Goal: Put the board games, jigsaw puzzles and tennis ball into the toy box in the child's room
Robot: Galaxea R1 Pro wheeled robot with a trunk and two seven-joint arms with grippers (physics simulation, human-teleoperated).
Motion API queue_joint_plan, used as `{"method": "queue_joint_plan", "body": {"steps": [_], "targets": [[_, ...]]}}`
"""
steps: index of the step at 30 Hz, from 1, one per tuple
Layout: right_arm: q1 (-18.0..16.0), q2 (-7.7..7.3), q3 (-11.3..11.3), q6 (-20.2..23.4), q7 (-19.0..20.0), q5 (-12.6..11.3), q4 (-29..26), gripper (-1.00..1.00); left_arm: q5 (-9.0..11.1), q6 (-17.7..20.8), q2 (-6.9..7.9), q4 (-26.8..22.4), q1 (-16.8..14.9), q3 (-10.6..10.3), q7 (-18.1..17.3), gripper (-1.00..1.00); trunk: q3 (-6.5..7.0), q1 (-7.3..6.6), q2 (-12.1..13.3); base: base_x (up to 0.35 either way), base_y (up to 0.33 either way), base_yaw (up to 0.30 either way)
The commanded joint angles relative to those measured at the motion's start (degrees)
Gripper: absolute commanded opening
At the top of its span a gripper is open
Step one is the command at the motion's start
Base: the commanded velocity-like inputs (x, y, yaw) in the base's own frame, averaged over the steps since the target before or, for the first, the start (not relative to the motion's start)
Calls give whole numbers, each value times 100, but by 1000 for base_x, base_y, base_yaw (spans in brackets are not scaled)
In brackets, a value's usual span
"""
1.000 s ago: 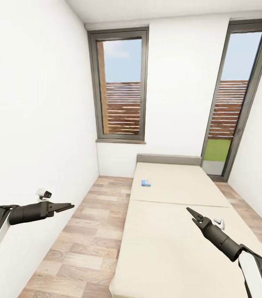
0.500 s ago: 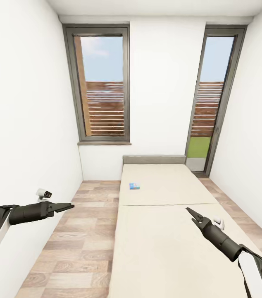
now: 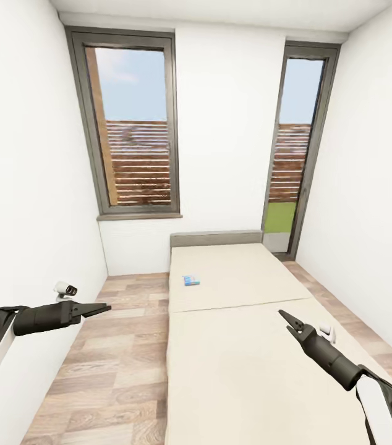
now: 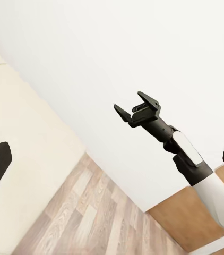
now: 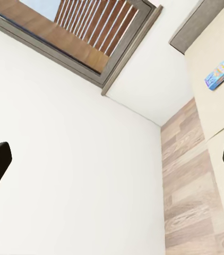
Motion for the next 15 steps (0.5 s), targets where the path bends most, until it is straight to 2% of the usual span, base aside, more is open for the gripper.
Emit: {"method": "queue_joint_plan", "body": {"steps": [1, 7, 15], "targets": [[-3, 4, -12, 41, 5, -17, -2, 100, 2, 61, 2, 2, 0, -2, -20, 100, -3, 2, -5, 3, 202, -26], [-3, 2, -18, 41, -3, -17, 1, 100, 7, 61, 2, 2, 0, -1, -20, 100, -22, 2, -5, 1, 72, -48], [-3, -5, -27, 41, 3, -17, 5, 100, 9, 61, 2, 2, -1, -5, -20, 100, -79, 2, -5, 0, 26, -118]]}}
